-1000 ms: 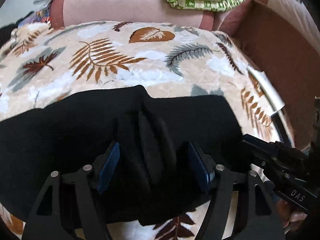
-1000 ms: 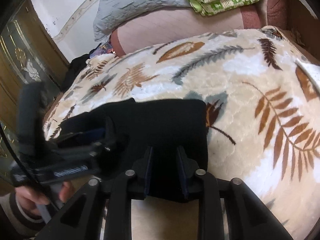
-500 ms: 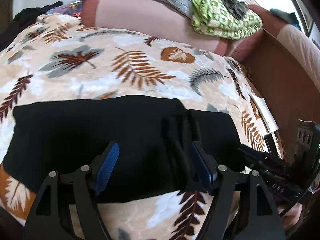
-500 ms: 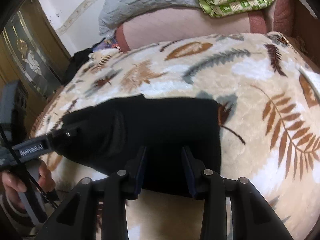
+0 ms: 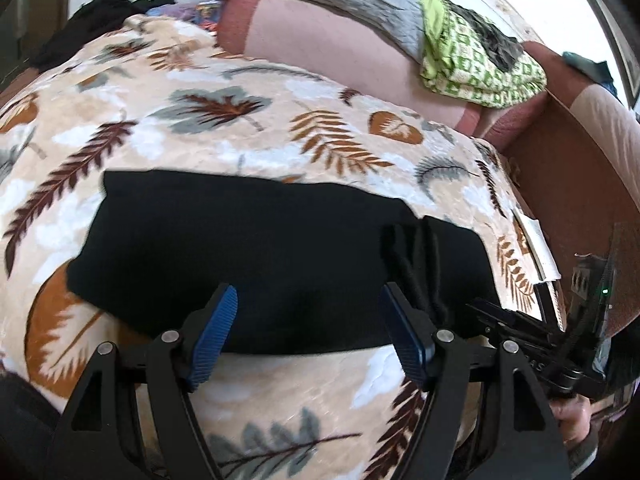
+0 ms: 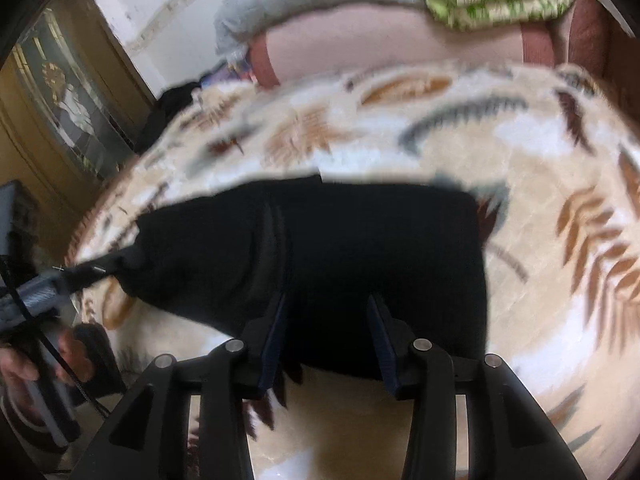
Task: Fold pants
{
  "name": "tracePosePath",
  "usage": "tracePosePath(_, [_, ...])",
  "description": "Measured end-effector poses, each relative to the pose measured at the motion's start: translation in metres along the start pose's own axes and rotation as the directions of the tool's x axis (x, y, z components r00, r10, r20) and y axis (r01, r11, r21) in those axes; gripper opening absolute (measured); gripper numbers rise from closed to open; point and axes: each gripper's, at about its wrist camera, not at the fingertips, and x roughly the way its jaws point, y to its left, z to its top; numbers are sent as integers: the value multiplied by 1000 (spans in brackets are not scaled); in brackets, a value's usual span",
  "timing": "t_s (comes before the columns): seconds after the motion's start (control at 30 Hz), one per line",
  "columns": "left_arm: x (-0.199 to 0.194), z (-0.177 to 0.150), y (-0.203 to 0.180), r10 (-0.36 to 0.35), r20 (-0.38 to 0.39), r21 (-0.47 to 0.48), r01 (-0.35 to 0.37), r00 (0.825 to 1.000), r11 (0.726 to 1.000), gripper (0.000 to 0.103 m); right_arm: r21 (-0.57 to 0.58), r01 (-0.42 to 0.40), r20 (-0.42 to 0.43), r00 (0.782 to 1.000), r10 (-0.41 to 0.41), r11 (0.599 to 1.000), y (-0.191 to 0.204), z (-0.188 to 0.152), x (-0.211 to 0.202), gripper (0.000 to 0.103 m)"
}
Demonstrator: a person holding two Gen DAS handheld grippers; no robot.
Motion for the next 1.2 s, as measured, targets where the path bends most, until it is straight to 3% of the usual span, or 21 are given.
tracePosePath(0.1, [-7, -9, 20, 34, -4, -49, -34, 999, 998, 73, -10, -10, 26, 1000, 10, 1000, 5, 5, -10, 44])
tracePosePath(0.23, [-20, -21, 48, 81, 8, -112, -80, 997, 990, 76, -52, -78, 82, 993, 83, 996, 20, 24, -21, 50])
tracePosePath(0.37, [-29, -28, 73, 108, 33, -192, -100, 994, 976, 82, -94, -164, 69, 983, 171, 982, 46, 44, 1, 56])
tracePosePath(0.5, [-29, -26, 93, 103, 34, -260, -91, 994, 961, 82, -174, -222, 26, 973, 229, 960, 82, 64, 31, 56])
tracePosePath(0.6, [-25, -26, 102, 120, 45, -290, -102, 992, 952, 82, -266, -263, -8, 963, 270, 927, 117, 81, 50, 69])
tracePosePath(0.73, [-12, -25, 112, 114, 26, -332, -98, 993, 938, 82, -392, -298, -63, 953, 297, 870, 167, 99, 76, 71])
tracePosePath(0.97, [3, -17, 111, 136, 46, -310, -116, 990, 944, 85, -506, -346, -180, 938, 296, 790, 217, 113, 131, 75])
tracePosePath(1.2, [8, -18, 111, 116, 84, -274, -89, 990, 958, 97, -528, -389, -324, 914, 244, 755, 239, 106, 192, 76])
